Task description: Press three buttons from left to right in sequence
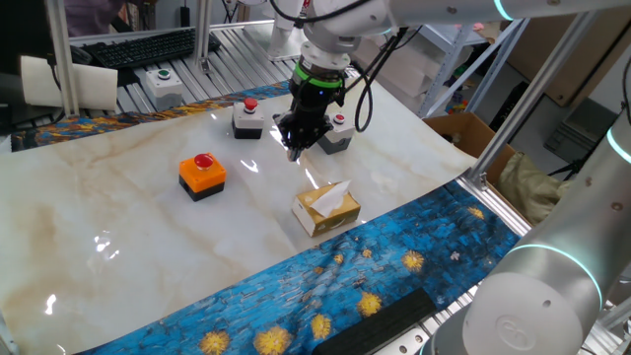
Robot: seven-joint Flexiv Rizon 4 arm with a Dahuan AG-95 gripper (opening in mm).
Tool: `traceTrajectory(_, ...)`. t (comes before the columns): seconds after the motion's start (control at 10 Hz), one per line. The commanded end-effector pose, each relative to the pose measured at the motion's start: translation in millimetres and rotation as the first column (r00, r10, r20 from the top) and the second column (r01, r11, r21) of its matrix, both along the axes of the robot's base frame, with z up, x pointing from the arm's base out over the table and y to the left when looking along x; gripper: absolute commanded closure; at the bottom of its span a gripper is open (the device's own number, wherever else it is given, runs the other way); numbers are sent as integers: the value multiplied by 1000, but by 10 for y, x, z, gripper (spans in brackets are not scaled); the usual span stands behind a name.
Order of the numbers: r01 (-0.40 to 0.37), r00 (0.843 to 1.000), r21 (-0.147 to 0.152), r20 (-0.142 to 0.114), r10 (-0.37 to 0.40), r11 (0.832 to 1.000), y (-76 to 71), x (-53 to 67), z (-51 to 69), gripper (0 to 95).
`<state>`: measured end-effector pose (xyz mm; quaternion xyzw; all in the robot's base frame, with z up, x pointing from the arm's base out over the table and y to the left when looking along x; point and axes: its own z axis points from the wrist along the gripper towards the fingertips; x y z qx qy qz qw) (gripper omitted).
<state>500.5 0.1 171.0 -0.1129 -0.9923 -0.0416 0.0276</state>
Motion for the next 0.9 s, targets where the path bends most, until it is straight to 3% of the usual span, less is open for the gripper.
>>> traceTrajectory(0.1, 27, 1000, -3, 16, -27, 1000, -1, -5, -10, 950)
traceTrajectory(0.4, 57, 998, 7, 9, -57, 998, -1, -5, -10, 950)
traceTrajectory(0.9, 101, 995, -19, 18, -100, 995, -1, -5, -10, 950)
